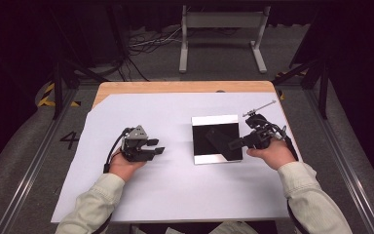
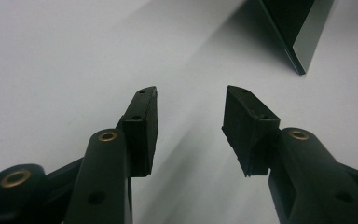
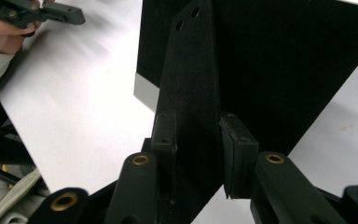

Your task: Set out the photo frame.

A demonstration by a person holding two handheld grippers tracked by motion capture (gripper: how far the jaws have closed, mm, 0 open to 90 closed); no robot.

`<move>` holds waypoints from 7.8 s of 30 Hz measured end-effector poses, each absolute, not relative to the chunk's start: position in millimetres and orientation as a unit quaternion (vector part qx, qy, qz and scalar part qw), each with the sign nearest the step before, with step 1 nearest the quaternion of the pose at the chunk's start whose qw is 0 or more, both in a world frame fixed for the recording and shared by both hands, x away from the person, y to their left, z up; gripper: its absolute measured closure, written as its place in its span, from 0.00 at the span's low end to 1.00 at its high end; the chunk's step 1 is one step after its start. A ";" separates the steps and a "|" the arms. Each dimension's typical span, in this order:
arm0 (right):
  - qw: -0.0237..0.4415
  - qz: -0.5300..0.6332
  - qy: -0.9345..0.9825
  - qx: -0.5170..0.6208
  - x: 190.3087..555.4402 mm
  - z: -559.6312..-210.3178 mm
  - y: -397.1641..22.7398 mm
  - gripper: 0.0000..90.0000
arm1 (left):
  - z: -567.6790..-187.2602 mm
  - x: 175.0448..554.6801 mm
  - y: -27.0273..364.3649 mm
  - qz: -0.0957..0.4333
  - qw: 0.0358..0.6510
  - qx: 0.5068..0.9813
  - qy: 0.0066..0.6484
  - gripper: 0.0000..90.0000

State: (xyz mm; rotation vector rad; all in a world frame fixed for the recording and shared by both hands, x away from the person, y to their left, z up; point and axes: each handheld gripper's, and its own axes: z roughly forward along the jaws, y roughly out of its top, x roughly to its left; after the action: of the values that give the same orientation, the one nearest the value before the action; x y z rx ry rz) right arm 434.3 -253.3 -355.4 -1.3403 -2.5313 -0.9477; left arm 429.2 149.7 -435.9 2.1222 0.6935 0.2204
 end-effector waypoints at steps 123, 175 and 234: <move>-0.181 -0.422 -0.820 -0.341 343.5 -389.4 -331.0 0.73 | -433.8 434.1 117.6 0.107 0.422 0.863 0.258 0.59; -0.159 -0.454 -0.800 -0.358 337.9 -382.9 -338.1 0.69 | -439.9 447.3 28.1 0.075 0.387 0.895 0.209 1.00; -0.179 -0.431 -0.799 -0.378 330.3 -372.3 -344.8 0.69 | -434.6 386.8 -22.2 -0.048 0.320 0.946 0.025 1.00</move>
State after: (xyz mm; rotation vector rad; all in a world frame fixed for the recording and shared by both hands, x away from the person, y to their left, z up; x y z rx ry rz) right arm 330.3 -344.8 -372.3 -1.3444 -2.8449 -1.5352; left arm 386.8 -22.2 -434.6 2.4862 0.0665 -0.1273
